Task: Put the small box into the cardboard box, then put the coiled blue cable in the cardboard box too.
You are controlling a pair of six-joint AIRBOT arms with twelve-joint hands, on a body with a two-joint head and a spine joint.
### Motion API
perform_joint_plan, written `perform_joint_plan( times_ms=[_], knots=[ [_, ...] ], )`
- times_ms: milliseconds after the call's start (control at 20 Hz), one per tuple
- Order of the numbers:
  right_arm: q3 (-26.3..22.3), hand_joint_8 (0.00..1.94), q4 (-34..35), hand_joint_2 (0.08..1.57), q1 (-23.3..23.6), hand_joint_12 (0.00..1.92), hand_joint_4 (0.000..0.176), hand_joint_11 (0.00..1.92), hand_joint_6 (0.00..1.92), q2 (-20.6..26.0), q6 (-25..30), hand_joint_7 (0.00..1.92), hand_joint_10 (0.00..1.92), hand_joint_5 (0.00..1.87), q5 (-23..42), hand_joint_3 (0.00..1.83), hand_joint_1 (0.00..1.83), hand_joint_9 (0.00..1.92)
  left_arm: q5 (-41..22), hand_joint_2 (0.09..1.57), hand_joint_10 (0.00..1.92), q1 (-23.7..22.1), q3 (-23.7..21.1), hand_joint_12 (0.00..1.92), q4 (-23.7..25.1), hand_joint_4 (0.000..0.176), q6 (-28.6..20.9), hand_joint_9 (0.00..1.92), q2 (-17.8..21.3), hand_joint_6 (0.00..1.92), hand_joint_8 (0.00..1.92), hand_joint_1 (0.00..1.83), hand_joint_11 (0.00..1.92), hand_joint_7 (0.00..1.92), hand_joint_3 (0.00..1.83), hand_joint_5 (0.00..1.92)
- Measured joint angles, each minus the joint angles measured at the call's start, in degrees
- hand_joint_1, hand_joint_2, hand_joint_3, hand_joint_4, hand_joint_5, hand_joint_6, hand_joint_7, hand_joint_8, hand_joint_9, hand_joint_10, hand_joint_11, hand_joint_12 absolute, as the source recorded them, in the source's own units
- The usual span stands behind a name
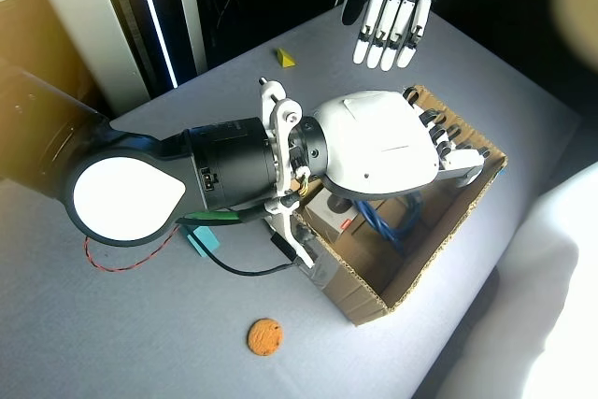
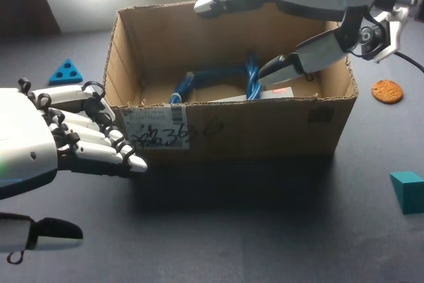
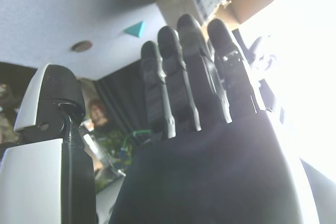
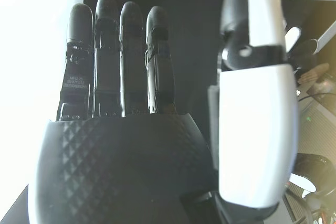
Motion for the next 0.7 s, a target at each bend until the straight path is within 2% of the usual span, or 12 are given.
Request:
perform_joint_plan(
  times_ms=[150, 300, 350, 500, 700],
  knots=[
    [0.0, 0.00, -0.2, 0.92, 0.2, 0.93, 0.000, 0.00, 0.00, 0.0, 0.0, 0.35, 0.00, 0.40, 0.5, 0.00, 0.74, 0.33, 0.0, 1.18, 0.00, -0.4, -0.1, 0.88, -0.1, 0.000, 0.0, 0.51, 0.0, 0.00, 0.00, 0.70, 0.02, 0.55, 0.00, 0.52],
    [0.0, 0.00, -3.0, 0.85, 1.0, 0.94, 0.000, 0.03, 0.00, 0.7, 0.7, 0.39, 0.01, 0.43, 3.3, 0.00, 0.80, 0.37, 0.1, 1.18, 0.00, -0.6, -0.1, 0.88, 0.1, 0.000, 0.0, 0.49, 0.0, 0.00, 0.00, 0.67, 0.01, 0.54, 0.00, 0.50],
    [0.0, 0.00, -3.5, 0.89, 1.1, 0.88, 0.000, 0.00, 0.00, 0.9, 0.9, 0.33, 0.00, 0.38, 4.3, 0.01, 0.77, 0.32, 0.1, 1.17, 0.00, -0.6, -0.1, 0.88, 0.0, 0.000, 0.0, 0.50, 0.0, 0.00, 0.00, 0.69, 0.02, 0.54, 0.00, 0.51],
    [0.0, 0.00, -4.8, 0.89, 1.6, 0.86, 0.000, 0.00, 0.01, 1.6, 1.3, 0.32, 0.00, 0.38, 6.8, 0.01, 0.79, 0.31, 0.1, 1.17, 0.00, -0.6, -0.1, 0.88, 0.1, 0.000, 0.0, 0.51, 0.0, 0.00, 0.00, 0.70, 0.03, 0.55, 0.00, 0.51],
    [0.0, 0.00, -7.4, 0.91, 3.0, 0.88, 0.000, 0.00, 0.00, 3.3, 7.3, 0.34, 0.00, 0.38, 13.0, 0.00, 0.78, 0.31, 0.1, 1.16, 0.01, -0.6, -0.1, 0.87, 0.2, 0.000, 0.0, 0.50, 0.0, 0.01, 0.01, 0.72, 0.02, 0.55, 0.00, 0.53]
  ],
)
